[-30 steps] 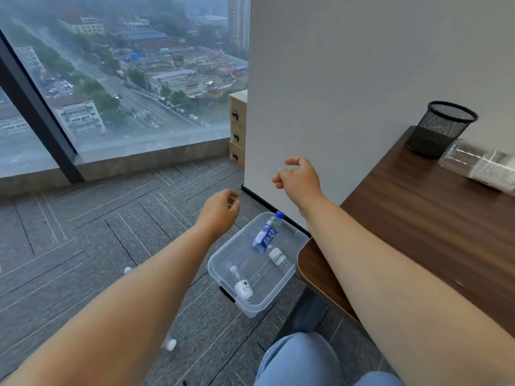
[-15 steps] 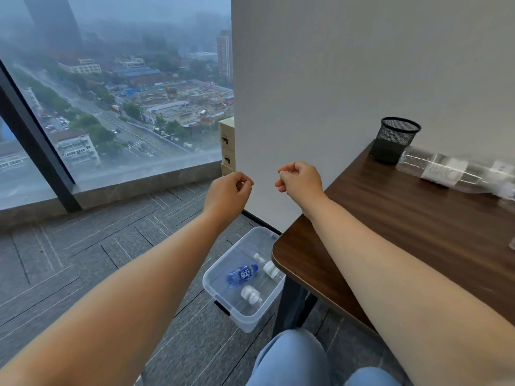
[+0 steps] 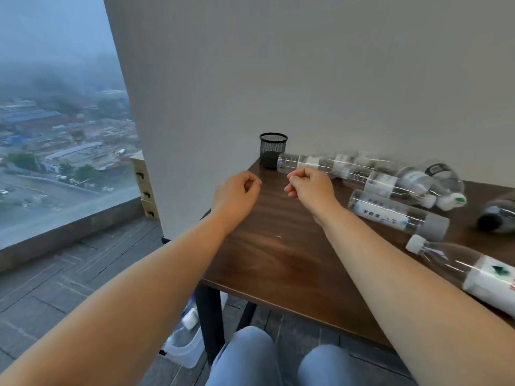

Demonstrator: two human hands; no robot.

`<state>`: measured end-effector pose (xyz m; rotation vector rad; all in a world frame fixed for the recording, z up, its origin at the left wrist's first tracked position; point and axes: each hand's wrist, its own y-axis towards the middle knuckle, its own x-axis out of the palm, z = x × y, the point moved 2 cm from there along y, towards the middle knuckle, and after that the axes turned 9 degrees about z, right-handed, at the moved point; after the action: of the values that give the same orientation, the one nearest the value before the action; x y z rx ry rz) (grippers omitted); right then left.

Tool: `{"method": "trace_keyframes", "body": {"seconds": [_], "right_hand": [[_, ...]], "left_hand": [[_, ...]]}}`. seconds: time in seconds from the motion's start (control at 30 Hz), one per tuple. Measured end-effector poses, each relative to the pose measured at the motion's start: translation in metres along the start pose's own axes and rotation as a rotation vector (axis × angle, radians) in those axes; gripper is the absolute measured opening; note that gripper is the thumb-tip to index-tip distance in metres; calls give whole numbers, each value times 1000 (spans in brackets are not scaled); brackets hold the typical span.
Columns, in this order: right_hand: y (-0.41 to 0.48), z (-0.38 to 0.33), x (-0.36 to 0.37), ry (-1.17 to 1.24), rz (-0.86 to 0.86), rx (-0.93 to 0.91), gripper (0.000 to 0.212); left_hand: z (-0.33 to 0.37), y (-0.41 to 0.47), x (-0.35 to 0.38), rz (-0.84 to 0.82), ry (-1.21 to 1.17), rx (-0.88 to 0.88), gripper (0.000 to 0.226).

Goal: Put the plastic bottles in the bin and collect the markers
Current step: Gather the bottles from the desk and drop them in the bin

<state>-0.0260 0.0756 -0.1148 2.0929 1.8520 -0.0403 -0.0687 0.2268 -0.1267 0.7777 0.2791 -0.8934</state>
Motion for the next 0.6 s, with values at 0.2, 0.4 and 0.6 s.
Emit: {"method": "trace_keyframes", "body": {"seconds": [0.2,0.4,0.6], "right_hand": [[-3,22,-103,-65,145,22,20],[-15,41,-197,-168,295,43,17],[-29,54,-263,-394,323,16,9]], "left_hand": [[65,-23,66,-131,-80,140,17],[128,-49,124,-265,-143,282,18],[163,-67,161,-324,-179,364,24]]}}
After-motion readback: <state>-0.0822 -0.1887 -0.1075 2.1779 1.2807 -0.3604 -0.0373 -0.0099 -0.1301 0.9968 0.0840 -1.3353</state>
